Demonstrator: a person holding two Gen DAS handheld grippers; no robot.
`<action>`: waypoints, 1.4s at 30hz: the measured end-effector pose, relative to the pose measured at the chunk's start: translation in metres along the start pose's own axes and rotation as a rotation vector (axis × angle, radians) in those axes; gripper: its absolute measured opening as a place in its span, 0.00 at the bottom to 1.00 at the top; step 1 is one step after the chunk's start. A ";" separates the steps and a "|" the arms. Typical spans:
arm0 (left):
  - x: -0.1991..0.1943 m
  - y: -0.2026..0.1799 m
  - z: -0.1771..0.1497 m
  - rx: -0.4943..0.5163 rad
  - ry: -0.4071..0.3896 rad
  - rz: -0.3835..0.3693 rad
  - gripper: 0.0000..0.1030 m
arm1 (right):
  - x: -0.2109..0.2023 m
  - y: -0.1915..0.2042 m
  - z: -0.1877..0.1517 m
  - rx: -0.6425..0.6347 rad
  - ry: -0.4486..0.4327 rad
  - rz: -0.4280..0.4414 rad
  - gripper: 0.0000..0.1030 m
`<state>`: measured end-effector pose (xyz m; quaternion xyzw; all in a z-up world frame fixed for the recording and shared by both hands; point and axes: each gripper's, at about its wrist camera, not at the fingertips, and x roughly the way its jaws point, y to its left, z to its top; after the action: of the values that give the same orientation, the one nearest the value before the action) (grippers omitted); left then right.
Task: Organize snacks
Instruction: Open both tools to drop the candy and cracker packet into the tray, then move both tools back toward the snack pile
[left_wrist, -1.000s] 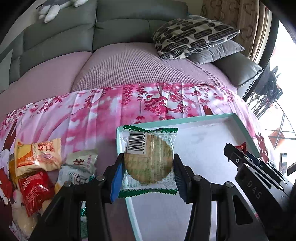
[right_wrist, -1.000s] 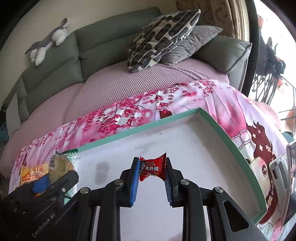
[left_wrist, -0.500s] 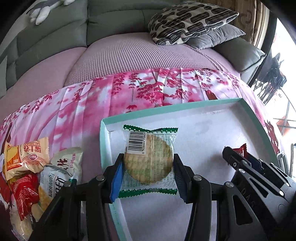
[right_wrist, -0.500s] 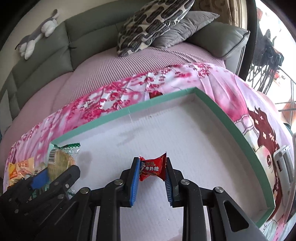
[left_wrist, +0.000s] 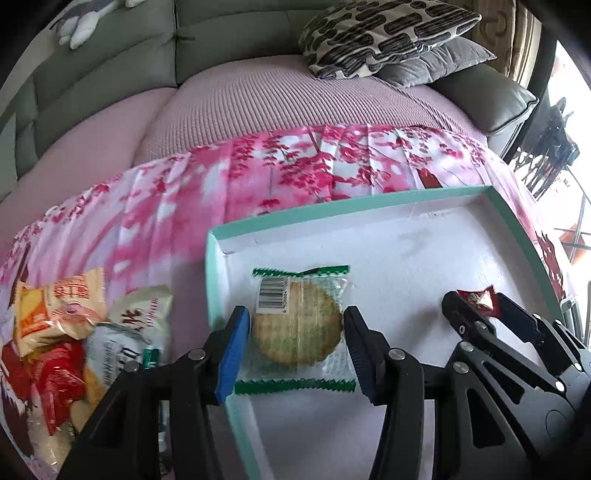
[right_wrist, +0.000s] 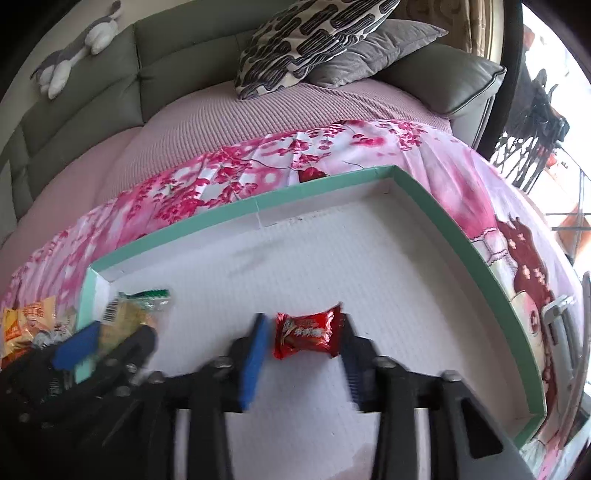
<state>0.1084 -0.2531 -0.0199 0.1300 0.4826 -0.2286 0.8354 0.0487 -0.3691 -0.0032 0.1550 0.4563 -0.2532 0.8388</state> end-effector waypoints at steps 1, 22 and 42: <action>-0.003 0.002 0.001 -0.006 -0.004 -0.005 0.53 | 0.000 -0.001 0.000 0.003 -0.001 -0.005 0.55; -0.024 0.035 0.000 -0.048 0.020 0.170 0.93 | -0.018 0.006 -0.005 -0.067 -0.013 -0.035 0.89; -0.050 0.057 -0.011 -0.057 0.008 0.178 0.99 | -0.043 0.015 -0.015 -0.118 -0.023 -0.043 1.00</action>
<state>0.1079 -0.1864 0.0174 0.1495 0.4788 -0.1390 0.8539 0.0273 -0.3372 0.0252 0.0925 0.4641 -0.2455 0.8460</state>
